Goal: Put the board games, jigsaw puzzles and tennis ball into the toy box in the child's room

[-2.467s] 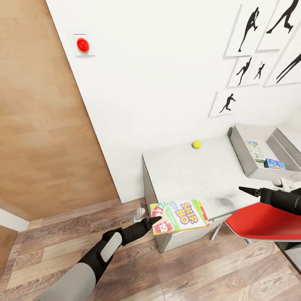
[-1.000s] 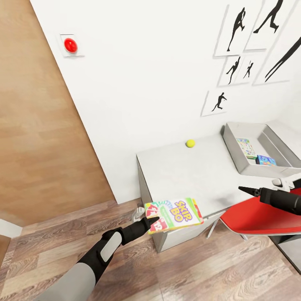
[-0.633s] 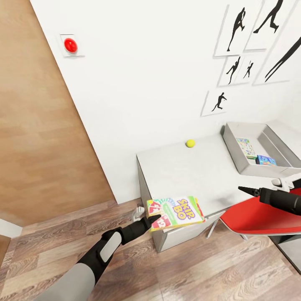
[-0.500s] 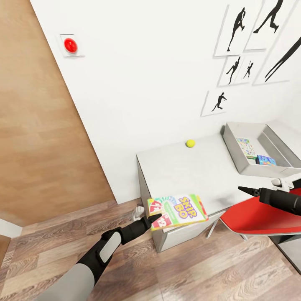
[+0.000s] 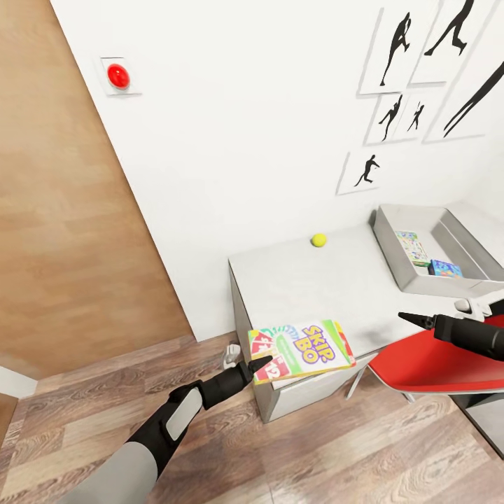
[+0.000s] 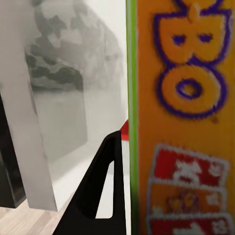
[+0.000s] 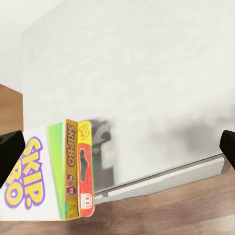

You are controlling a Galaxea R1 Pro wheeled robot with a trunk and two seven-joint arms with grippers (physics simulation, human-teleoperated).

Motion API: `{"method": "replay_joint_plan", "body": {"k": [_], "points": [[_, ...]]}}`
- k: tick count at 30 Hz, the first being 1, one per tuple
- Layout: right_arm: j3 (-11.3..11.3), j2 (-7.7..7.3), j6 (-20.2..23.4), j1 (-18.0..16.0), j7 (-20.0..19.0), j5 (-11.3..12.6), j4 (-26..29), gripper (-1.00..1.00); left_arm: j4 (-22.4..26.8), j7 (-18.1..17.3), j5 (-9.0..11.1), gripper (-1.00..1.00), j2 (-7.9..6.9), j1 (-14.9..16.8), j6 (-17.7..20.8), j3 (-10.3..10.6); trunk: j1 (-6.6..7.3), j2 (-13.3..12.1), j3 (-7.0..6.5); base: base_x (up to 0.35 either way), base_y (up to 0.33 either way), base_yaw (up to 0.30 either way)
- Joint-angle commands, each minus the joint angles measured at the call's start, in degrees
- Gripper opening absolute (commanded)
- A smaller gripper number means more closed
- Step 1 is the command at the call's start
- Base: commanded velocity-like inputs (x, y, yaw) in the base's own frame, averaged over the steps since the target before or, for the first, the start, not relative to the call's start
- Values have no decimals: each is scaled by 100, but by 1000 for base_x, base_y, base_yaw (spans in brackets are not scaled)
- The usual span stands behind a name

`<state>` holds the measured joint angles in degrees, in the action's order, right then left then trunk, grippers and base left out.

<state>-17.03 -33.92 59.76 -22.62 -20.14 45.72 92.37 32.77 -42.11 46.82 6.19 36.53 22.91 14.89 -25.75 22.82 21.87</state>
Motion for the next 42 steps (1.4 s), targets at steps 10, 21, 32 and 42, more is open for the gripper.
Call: {"method": "replay_joint_plan", "body": {"k": [10, 21, 32, 42], "points": [[-6, 4, 24, -4, -60, -55, 0, 100, 83, -43, 59, -100, -3, -7, 50, 14, -3, 10, 9, 0, 0, 0], [-22, -21, 24, 228, -73, -55, -6, 100, 918, 64, 48, -100, -23, -284, 107, 138, -3, 10, 9, 0, 0, 0], [-138, -37, 24, 299, -106, -51, -2, 100, 2263, 1168, 82, -100, -78, -808, 277, 239, -3, 10, 9, 0, 0, 0], [-241, -60, 24, 309, -685, -53, -1, 100, 2690, 1660, 61, -100, -82, -914, 792, 242, -3, 10, 9, 0, 0, 0]]}}
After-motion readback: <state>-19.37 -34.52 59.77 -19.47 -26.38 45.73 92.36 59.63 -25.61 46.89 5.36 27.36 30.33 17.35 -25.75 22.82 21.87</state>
